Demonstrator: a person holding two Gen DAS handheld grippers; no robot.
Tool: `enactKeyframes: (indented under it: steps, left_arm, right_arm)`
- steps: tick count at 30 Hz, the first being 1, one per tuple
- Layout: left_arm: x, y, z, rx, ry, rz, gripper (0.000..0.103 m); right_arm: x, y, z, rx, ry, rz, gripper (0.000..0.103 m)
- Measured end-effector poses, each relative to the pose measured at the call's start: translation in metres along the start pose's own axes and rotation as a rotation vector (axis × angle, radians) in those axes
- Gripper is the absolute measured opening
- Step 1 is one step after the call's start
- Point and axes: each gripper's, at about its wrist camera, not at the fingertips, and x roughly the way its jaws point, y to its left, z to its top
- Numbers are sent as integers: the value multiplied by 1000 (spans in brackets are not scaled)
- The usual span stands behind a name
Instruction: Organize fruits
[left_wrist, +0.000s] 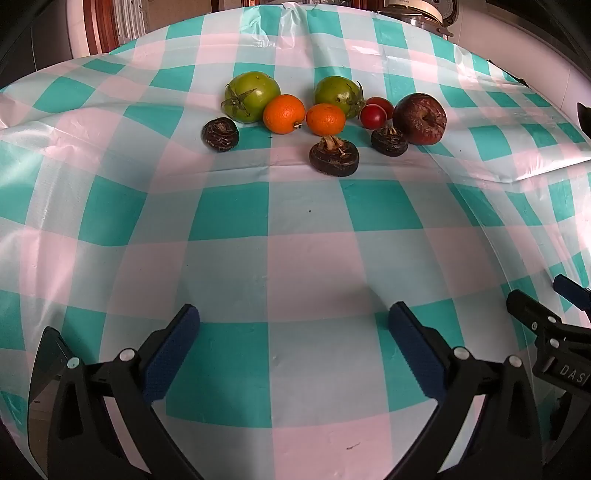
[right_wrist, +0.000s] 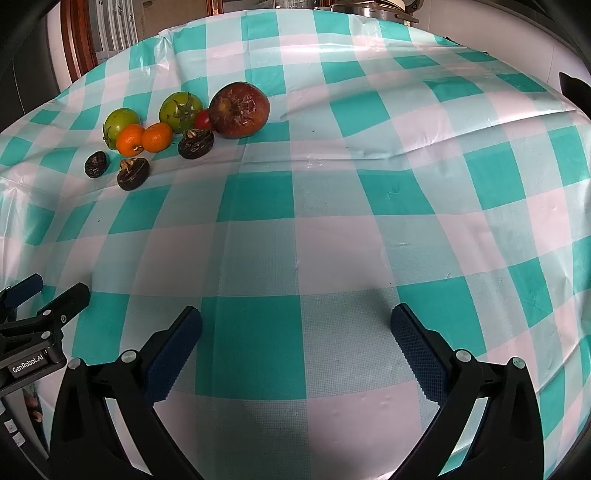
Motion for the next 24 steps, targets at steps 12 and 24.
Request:
enactKeyframes:
  steps: [12, 24]
  left_arm:
    - [0, 0, 0, 0, 0, 0, 102]
    - [0, 2, 2, 0, 3, -3, 102]
  right_arm:
    - [1, 0, 0, 0, 1, 0, 99]
    - [1, -1, 0, 1, 1, 1, 99]
